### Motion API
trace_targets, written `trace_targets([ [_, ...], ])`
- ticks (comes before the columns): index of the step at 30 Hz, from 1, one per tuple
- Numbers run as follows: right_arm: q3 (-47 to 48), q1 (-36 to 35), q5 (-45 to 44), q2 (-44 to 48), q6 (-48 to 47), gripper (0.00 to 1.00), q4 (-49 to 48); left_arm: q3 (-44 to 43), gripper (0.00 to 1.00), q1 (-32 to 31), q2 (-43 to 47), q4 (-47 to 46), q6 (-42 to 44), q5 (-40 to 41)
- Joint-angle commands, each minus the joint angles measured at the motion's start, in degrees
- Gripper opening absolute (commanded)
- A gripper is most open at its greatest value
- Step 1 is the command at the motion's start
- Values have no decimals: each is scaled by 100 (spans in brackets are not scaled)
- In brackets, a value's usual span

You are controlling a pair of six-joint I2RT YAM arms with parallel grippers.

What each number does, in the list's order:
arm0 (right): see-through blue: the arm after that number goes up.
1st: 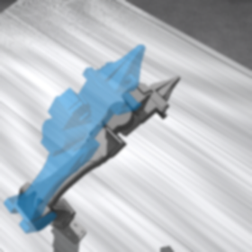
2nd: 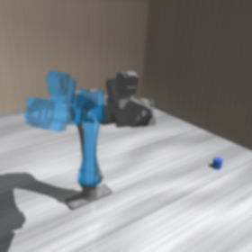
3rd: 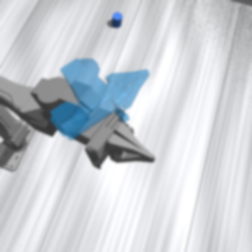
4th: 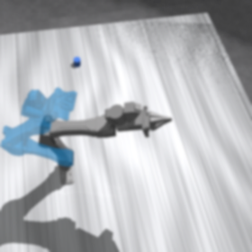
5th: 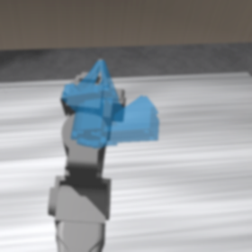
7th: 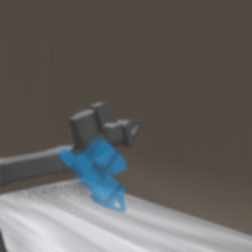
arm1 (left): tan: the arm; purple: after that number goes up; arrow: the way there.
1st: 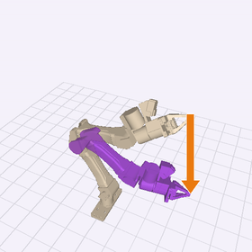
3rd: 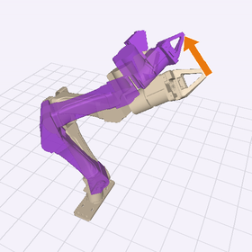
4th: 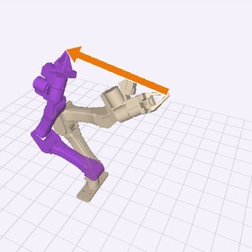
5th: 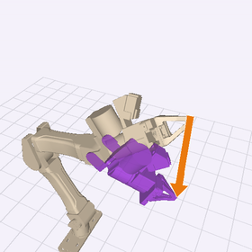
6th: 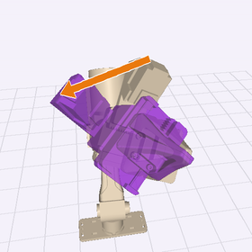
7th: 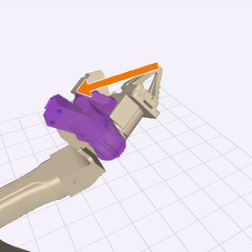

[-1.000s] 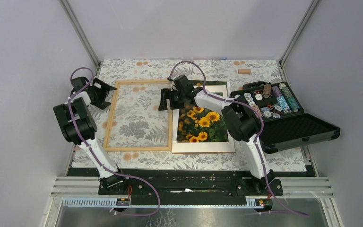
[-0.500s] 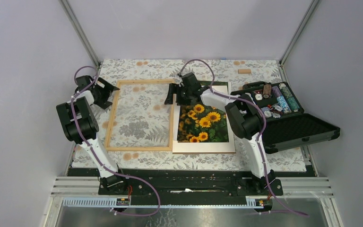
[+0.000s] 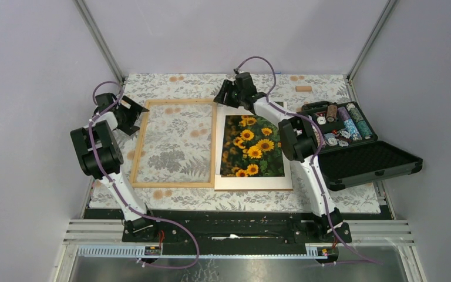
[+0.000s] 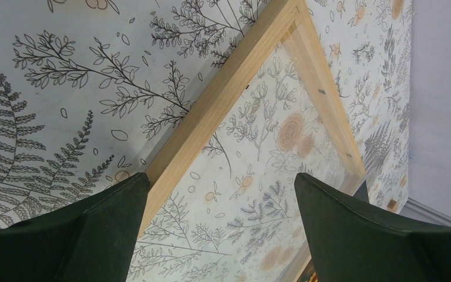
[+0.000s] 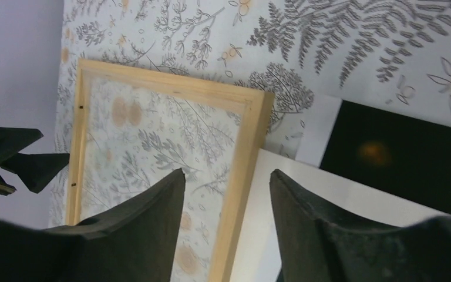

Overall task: Put the photo into the frame
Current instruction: Place the photo frame item in the photo frame.

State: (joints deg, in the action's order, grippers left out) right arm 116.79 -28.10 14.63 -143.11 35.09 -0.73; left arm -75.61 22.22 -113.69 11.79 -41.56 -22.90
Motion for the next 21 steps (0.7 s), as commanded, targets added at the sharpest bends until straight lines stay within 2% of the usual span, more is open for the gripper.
trace_targets([
  [1, 740, -127, 224, -424, -17, 59, -20, -115, 99, -148, 234, 100, 4, -282],
  [8, 1309, -184, -49, -767, -537, 44, 319, -151, 99, -172, 171, 104, 12, -255],
  [11, 1588, -189, 18, -968, -543, 42, 485, -155, 99, -181, 171, 109, 8, -230],
  [21, 1671, -355, -237, -1017, -728, 38, 649, -132, 99, -199, 139, 109, -8, -190],
])
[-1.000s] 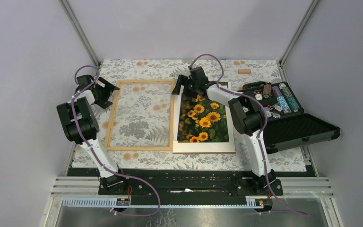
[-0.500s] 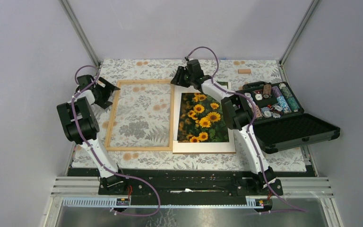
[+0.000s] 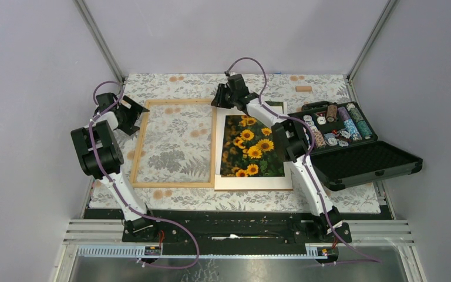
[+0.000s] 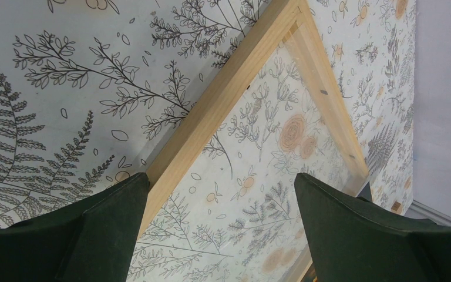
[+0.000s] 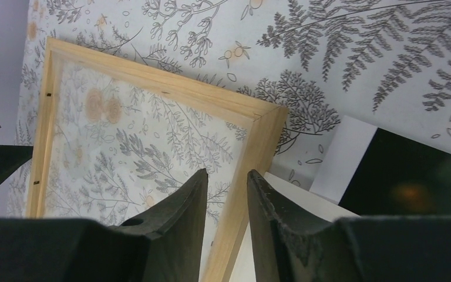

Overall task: Put the photo into the frame
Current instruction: Place the photo frame item in the photo frame.

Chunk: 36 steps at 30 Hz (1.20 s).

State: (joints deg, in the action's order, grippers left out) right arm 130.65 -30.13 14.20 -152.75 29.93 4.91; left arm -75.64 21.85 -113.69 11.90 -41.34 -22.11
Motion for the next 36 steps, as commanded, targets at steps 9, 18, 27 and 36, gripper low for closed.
trace_targets([
  [9, 286, -177, -453, -103, -280, 36, 302, -144, 99, -179, 143, 99, -32, -294],
  [18, 367, -274, -327, -338, -21, 39, 438, -145, 99, -189, 69, 102, -70, -341],
  [27, 428, -494, -273, -436, 50, 40, 495, -169, 99, -207, -5, 94, -93, -432],
  [36, 307, -529, 420, -327, 298, 40, 110, -158, 99, -269, -24, 93, -116, -456],
])
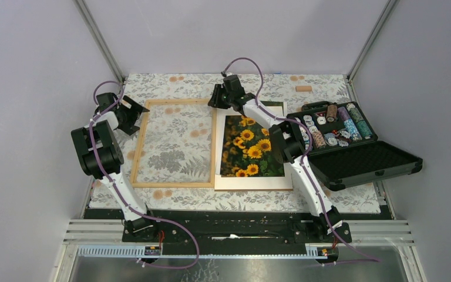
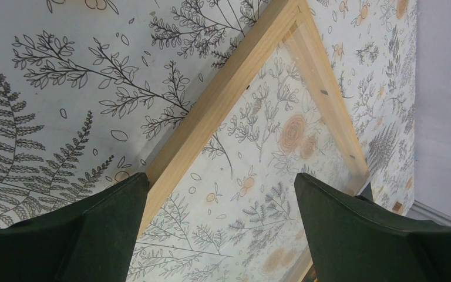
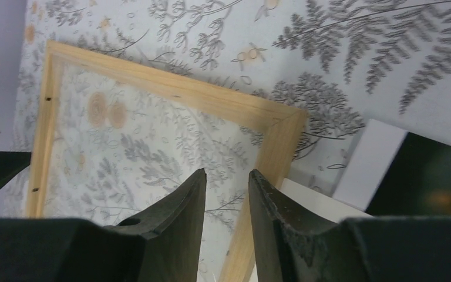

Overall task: Put the photo into the frame
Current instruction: Place the photo frame item in the photo frame.

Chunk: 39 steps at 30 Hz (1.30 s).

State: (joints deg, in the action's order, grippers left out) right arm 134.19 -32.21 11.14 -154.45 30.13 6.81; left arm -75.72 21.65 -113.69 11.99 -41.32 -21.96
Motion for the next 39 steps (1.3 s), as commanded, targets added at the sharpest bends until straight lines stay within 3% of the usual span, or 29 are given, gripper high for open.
trace_targets([
  [1, -75, -318, 871, -127, 365, 40, -196, -145, 99, -256, -18, 84, -121, -476],
  [7, -435, -177, 1964, 128, 1288, 40, -1289, -145, 99, -291, -30, 84, -138, -495],
  [12, -722, -106, 1885, 551, 1165, 44, -1284, -149, 99, -284, 48, 85, -114, -455],
  [24, -921, -32, 1123, 1597, -298, 81, 440, -215, 99, -147, 669, 404, 221, 433],
  [27, -1442, -35, 973, 1908, -336, 87, 533, -193, 99, -173, 911, 441, 280, 578],
  [35, -3695, -205, 1453, 2968, 730, 79, -305, -238, 99, -570, 1681, 719, 509, 912],
  [39, -4406, -464, 1248, 3238, 897, 77, -510, -159, 99, -1062, 2055, 731, 559, 995],
])
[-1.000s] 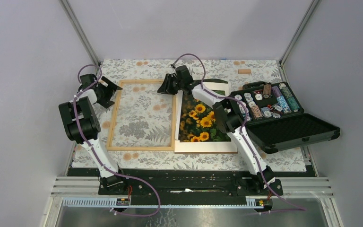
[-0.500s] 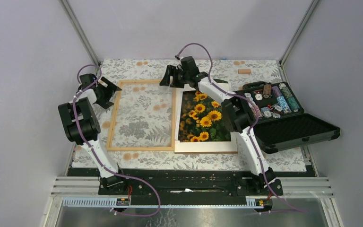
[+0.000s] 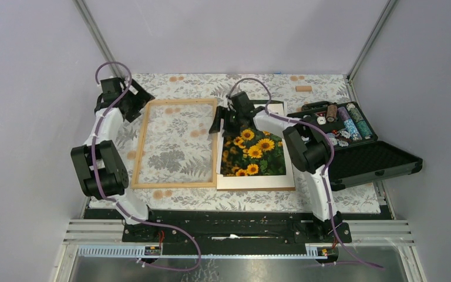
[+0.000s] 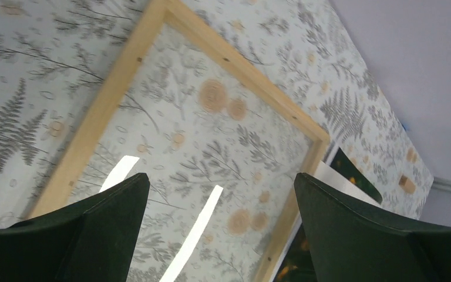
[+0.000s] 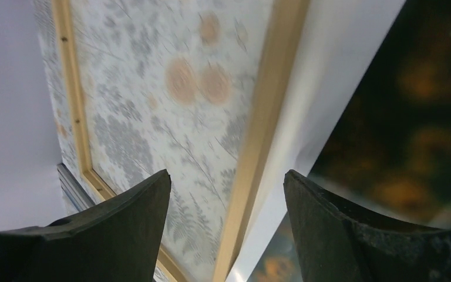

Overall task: Put the photo into the frame
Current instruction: Place the photo frame item in the photo frame, then pick up the photo frame from the center of the board.

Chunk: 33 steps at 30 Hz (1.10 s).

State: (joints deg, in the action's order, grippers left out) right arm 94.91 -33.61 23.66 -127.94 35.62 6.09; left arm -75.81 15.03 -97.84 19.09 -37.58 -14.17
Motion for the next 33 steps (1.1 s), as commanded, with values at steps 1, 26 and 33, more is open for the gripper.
trace_targets([
  [1, -629, -361, -77, 639, 396, 76, -539, -143, 99, -614, 516, 19, 185, 164],
  [26, -200, -757, -815, 127, 1222, 65, -1147, -331, 99, -3094, 1213, -51, -356, -1029],
  [33, -701, -581, -1361, 725, 1228, 72, -1159, -170, 99, -3089, 1712, 193, 86, -410],
])
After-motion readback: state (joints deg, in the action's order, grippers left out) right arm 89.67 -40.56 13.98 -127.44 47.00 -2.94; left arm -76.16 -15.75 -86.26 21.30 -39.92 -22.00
